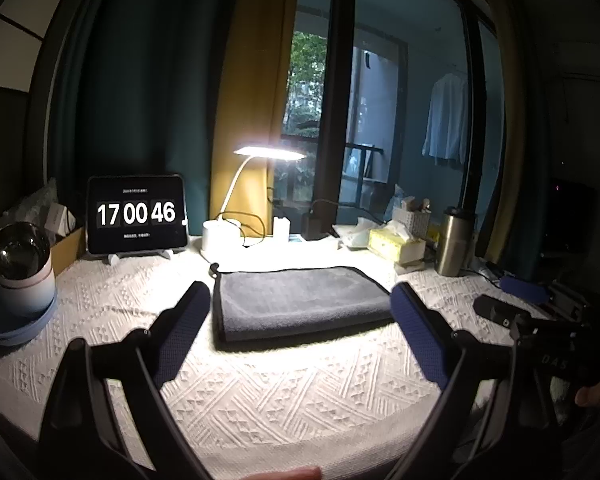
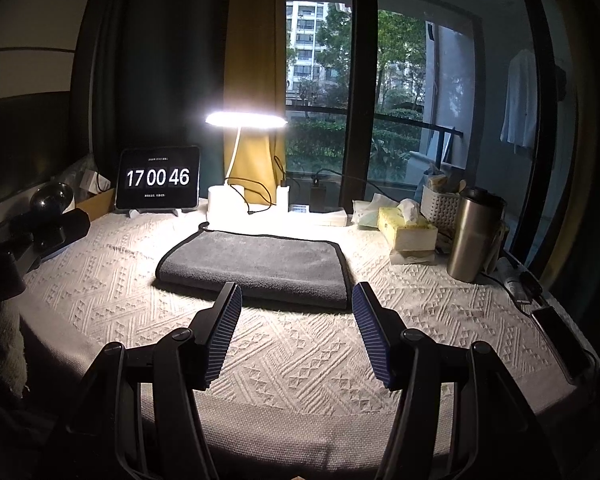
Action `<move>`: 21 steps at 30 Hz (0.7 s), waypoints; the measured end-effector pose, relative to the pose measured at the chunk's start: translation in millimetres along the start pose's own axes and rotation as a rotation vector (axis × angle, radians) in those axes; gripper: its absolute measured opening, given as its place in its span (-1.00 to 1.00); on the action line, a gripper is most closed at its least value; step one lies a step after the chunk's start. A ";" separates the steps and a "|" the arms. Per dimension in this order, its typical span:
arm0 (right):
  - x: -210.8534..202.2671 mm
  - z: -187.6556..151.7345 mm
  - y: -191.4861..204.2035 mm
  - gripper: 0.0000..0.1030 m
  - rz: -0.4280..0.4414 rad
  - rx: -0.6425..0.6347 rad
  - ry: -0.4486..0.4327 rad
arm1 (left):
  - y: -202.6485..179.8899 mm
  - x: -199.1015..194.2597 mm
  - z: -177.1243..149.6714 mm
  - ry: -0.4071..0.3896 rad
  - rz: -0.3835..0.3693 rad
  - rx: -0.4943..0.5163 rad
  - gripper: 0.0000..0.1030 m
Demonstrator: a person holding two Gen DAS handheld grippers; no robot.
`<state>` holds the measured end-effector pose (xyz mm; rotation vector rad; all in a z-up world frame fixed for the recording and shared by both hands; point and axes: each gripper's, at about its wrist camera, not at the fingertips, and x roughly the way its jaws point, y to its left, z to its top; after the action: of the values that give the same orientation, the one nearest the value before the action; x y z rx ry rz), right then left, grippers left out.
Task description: Fold towel
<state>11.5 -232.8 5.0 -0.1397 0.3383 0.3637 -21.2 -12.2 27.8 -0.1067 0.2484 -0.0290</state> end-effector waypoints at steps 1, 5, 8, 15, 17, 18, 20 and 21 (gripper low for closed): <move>0.3 -0.2 0.3 0.19 0.000 0.000 0.001 | 0.3 0.8 -0.4 0.004 0.000 -0.002 0.79; 0.2 -1.3 -0.2 0.19 0.001 0.000 0.003 | 1.2 2.8 -1.3 0.012 0.004 -0.007 0.79; 0.4 -1.4 -0.1 0.19 0.001 0.000 0.004 | 1.3 3.8 -2.0 0.014 0.004 -0.009 0.79; 1.0 -2.3 -1.1 0.19 0.001 0.001 0.007 | 1.2 4.1 -2.8 0.015 0.007 -0.008 0.79; 0.7 -2.6 -1.1 0.19 0.001 0.000 0.007 | 1.4 4.2 -3.1 0.016 0.007 -0.009 0.79; 0.8 -2.5 -1.1 0.19 0.001 0.000 0.007 | 1.5 4.2 -3.0 0.016 0.007 -0.009 0.79; 0.8 -2.8 -1.2 0.19 -0.001 0.000 0.008 | 1.0 4.2 -4.2 0.017 0.008 -0.009 0.79; 1.1 -2.1 -0.9 0.19 -0.001 0.001 0.007 | 0.9 4.7 -5.1 0.018 0.008 -0.010 0.79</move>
<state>12.2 -233.7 2.7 -0.1400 0.3456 0.3624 -17.9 -12.1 21.7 -0.1158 0.2675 -0.0207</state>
